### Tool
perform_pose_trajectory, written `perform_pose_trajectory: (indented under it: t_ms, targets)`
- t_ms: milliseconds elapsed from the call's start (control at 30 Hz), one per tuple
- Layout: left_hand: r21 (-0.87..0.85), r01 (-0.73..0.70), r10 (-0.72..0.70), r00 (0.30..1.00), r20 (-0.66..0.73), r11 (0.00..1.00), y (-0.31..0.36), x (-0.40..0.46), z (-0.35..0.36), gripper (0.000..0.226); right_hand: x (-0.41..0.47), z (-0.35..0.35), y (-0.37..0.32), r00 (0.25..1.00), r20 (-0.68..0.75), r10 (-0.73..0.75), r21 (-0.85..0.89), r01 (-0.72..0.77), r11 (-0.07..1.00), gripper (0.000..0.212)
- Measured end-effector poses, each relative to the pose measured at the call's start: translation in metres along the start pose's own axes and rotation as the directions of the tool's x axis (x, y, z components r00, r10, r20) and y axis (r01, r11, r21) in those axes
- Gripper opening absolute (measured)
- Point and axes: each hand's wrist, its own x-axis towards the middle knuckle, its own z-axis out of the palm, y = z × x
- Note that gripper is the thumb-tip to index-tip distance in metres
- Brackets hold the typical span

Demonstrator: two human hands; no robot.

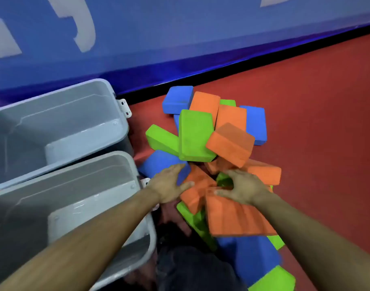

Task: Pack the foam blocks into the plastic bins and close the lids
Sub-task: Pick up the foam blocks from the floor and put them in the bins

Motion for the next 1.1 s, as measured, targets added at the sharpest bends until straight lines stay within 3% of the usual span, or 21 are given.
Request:
perform_pose_trajectory:
  t_ms: [133, 200, 333, 367, 467, 567, 767, 800, 867, 933, 1000, 1100]
  targets:
    - [-0.241, 0.084, -0.058, 0.992, 0.117, 0.967, 0.0, 0.01, 0.035, 0.091, 0.005, 0.023, 0.011, 0.997, 0.069, 0.031, -0.094, -0.025, 0.995, 0.113]
    - [-0.444, 0.192, -0.11, 0.973, 0.204, 0.875, 0.006, 0.011, 0.054, 0.088, 0.011, 0.03, 0.012, 0.998, 0.052, 0.03, -0.128, -0.024, 0.992, 0.107]
    - [-0.618, 0.391, -0.172, 0.907, 0.384, 0.682, 0.018, 0.01, 0.094, 0.042, 0.017, 0.049, 0.019, 0.999, 0.046, 0.029, -0.142, -0.022, 0.99, 0.094]
    - [-0.668, 0.438, -0.164, 0.886, 0.433, 0.601, 0.022, 0.009, 0.101, 0.042, 0.016, 0.054, 0.019, 0.999, 0.019, 0.027, -0.126, -0.025, 0.992, 0.092]
    - [-0.74, 0.556, -0.173, 0.828, 0.533, 0.378, 0.027, 0.007, 0.118, 0.084, 0.013, 0.064, 0.019, 0.998, -0.038, 0.044, -0.04, -0.046, 0.998, 0.091]
    - [-0.791, 0.555, -0.146, 0.832, 0.536, 0.257, 0.031, 0.005, 0.124, 0.087, 0.009, 0.065, 0.021, 0.995, -0.069, 0.072, 0.037, -0.069, 0.997, 0.09]
    - [-0.825, 0.51, -0.074, 0.858, 0.508, 0.245, 0.044, -0.004, 0.113, 0.117, -0.003, 0.052, 0.026, 0.997, -0.023, 0.079, 0.152, -0.074, 0.986, 0.088]
    - [-0.83, 0.5, -0.073, 0.864, 0.498, 0.248, 0.046, -0.005, 0.11, 0.117, -0.007, 0.046, 0.026, 0.997, -0.014, 0.081, 0.166, -0.078, 0.983, 0.086]
    - [-0.834, 0.496, -0.079, 0.867, 0.492, 0.243, 0.051, -0.006, 0.1, 0.097, -0.011, 0.034, 0.026, 0.995, -0.047, 0.084, 0.209, -0.073, 0.975, 0.077]
    - [-0.841, 0.463, -0.098, 0.885, 0.455, 0.28, 0.056, -0.007, 0.088, 0.068, -0.013, 0.02, 0.025, 0.98, -0.18, 0.088, 0.313, -0.028, 0.949, 0.057]
    - [-0.831, 0.426, -0.15, 0.905, 0.399, 0.357, 0.053, -0.011, 0.076, 0.058, -0.009, 0.006, 0.024, 0.913, -0.385, 0.134, 0.384, 0.027, 0.923, 0.045]
    - [-0.814, 0.389, -0.208, 0.921, 0.33, 0.432, 0.033, -0.018, 0.059, 0.061, 0.008, -0.013, 0.02, 0.834, -0.531, 0.152, 0.3, 0.017, 0.954, 0.058]
